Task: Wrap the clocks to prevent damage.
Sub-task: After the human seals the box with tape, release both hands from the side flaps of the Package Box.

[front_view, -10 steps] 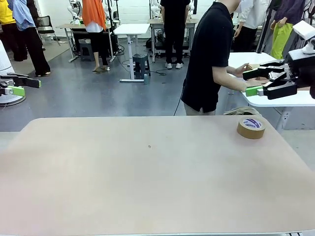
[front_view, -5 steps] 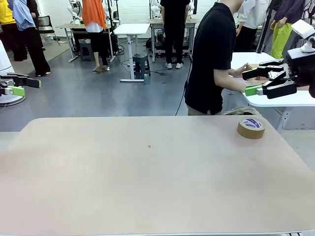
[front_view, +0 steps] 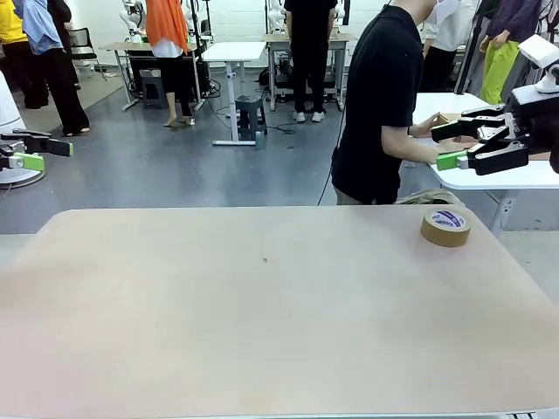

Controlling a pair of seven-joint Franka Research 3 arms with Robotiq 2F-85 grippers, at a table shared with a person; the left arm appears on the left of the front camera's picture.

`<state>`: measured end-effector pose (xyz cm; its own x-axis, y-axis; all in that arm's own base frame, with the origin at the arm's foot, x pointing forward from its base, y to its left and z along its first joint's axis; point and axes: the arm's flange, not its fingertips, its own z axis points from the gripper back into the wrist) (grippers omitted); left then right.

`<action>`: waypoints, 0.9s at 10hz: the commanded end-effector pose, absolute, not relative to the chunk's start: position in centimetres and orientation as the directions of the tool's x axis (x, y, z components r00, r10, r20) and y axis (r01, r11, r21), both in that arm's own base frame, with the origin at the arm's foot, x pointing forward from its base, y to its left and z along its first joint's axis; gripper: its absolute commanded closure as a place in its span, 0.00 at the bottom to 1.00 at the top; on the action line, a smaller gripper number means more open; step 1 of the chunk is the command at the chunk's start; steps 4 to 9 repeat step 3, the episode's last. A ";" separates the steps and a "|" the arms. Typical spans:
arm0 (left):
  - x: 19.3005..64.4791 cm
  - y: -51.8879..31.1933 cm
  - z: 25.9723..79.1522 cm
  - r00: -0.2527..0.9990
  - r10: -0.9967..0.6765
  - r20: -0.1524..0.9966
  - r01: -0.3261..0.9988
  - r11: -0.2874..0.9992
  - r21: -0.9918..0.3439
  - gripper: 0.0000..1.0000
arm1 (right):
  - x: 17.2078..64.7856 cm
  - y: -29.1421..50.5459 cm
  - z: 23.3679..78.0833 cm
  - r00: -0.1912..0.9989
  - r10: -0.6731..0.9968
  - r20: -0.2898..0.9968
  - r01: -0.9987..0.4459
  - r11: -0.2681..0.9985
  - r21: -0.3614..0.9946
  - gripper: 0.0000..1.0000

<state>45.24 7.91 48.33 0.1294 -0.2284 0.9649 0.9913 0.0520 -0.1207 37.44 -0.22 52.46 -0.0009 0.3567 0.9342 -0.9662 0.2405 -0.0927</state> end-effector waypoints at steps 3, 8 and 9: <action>44.9 7.8 48.3 0.121 -0.232 0.965 0.992 0.063 -0.109 0.00 | 37.4 -0.3 52.2 -0.022 0.341 0.940 -0.966 0.234 -0.107 0.00; 44.9 7.8 48.3 0.121 -0.232 0.965 0.992 0.063 -0.109 0.00 | 37.4 -0.3 52.2 -0.022 0.341 0.940 -0.966 0.234 -0.107 0.00; 44.9 7.8 48.3 0.121 -0.232 0.965 0.992 0.063 -0.109 0.00 | 37.4 -0.3 52.2 -0.022 0.341 0.940 -0.966 0.234 -0.107 0.00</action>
